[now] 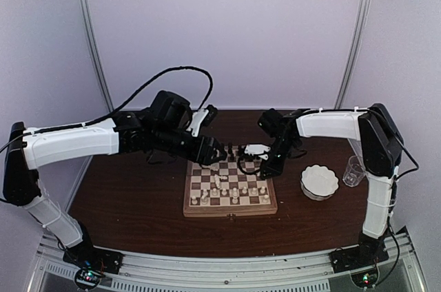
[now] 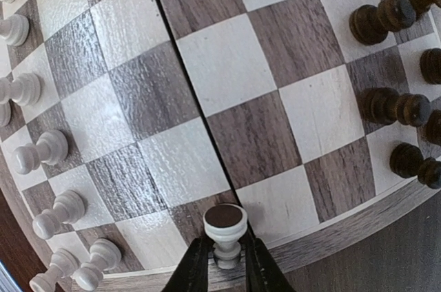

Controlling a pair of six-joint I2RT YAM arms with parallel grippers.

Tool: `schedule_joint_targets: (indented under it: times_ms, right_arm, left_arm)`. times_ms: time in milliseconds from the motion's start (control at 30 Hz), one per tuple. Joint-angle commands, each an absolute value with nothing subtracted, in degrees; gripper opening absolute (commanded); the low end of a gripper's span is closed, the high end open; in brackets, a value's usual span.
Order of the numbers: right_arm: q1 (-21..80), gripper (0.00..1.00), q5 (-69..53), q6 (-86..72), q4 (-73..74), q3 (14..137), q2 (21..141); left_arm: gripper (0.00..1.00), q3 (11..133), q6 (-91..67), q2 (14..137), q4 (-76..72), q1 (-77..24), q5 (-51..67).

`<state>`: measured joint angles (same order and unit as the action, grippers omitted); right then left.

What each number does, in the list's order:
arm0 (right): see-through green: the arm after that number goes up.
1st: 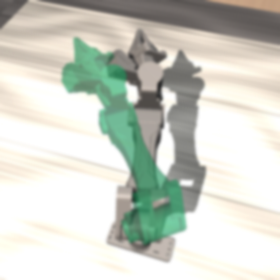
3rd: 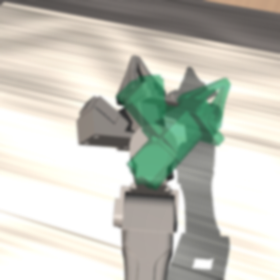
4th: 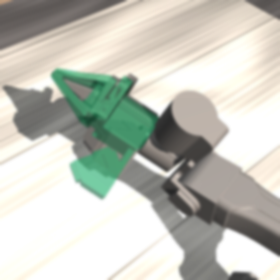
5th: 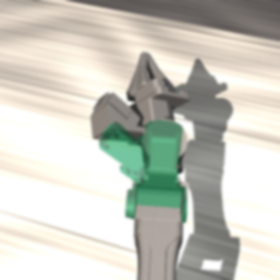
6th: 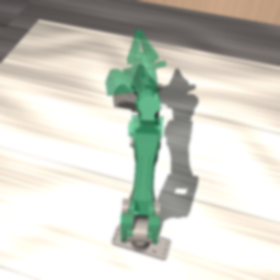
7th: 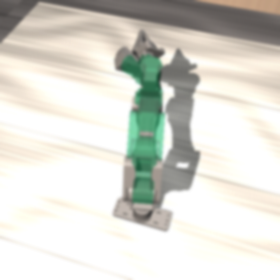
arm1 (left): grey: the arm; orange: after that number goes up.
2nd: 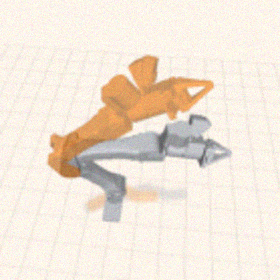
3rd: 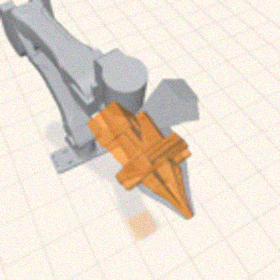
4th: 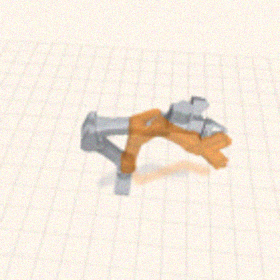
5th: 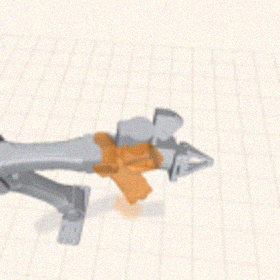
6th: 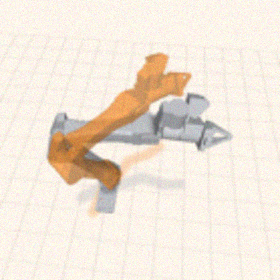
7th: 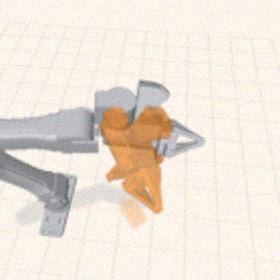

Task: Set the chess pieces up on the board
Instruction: Pick up the pawn from the chessboard, then pass from the right arm to the left

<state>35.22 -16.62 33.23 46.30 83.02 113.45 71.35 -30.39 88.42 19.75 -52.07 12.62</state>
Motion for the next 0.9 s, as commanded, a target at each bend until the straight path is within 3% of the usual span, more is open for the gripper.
schedule_joint_targets:
  times_ms: [0, 167, 300, 400, 867]
  right_arm:
    - [34.9, 0.17, -17.3, 33.7, 48.3, 82.3, 114.4]
    - [34.9, 0.13, -17.7, 33.7, 47.9, 82.2, 112.5]
    - [34.9, 0.12, -19.4, 33.2, 48.4, 82.5, 108.1]
    - [34.9, 0.12, -22.2, 32.6, 50.0, 83.9, 105.3]
    - [37.5, 0.13, -30.0, 33.8, 52.1, 82.5, 97.1]
  left_arm:
    - [0.60, 71.9, -31.6, 89.6, 17.7, -51.7, 12.3]
    - [0.60, 69.2, -34.7, 90.3, 14.0, -51.7, 9.0]
    - [0.60, 61.3, -44.0, 91.8, -2.3, -51.7, 7.3]
    - [0.60, 61.5, -47.5, 95.0, -6.2, -51.7, 7.8]
    - [0.55, 65.0, -59.2, 105.1, -22.1, -51.8, 22.5]
